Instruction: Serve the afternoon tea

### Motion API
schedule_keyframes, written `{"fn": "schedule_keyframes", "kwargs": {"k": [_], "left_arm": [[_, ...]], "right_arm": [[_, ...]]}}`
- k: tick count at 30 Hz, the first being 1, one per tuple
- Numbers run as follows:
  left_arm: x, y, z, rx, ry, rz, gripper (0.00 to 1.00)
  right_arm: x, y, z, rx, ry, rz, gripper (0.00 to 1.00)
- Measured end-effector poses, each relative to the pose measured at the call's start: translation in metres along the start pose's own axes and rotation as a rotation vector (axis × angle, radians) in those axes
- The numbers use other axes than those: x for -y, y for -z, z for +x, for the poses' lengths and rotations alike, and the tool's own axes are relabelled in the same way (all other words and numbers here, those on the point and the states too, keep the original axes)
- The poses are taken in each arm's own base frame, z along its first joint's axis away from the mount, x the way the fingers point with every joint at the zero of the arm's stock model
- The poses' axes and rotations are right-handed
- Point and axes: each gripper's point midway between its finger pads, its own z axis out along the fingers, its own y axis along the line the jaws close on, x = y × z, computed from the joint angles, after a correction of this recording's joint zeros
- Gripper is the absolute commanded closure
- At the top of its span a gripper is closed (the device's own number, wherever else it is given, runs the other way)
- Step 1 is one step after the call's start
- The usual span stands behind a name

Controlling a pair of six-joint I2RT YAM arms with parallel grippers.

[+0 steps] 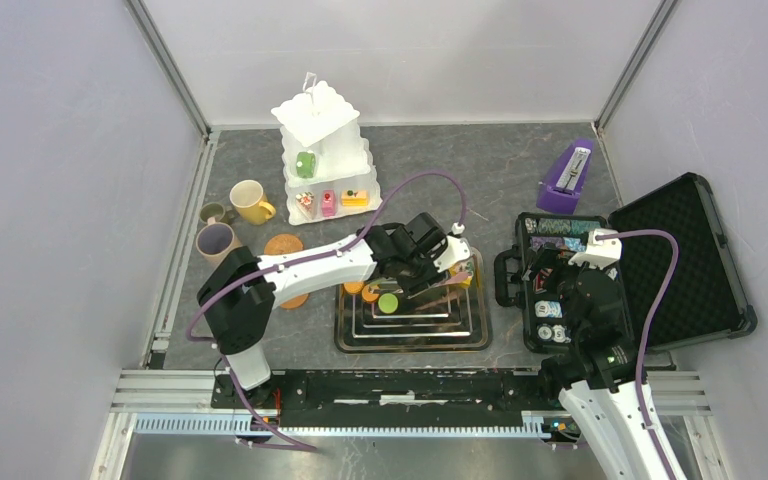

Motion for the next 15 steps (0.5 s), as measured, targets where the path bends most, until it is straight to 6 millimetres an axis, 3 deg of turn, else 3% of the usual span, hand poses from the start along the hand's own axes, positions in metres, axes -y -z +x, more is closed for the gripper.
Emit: {"fn": "schedule_keyframes", "kwargs": {"k": [4, 7, 15], "left_arm": [[0.0004, 0.0002, -0.0003, -0.004, -0.01, -0.018, 0.65], [-0.0008, 0.0004, -0.0003, -0.007, -0.013, -0.032, 0.54], [0.0021, 0.0008, -0.0012, -0.014, -0.035, -0.058, 0.48]], "right_arm": [[0.0, 0.0, 0.0, 0.0, 0.0, 0.0, 0.02], [0.0, 0.0, -0.0001, 0.0, -0.001, 0.0, 0.02], [-0.0001, 0.0, -0.0001, 0.0, -0.001, 0.0, 0.02]]}}
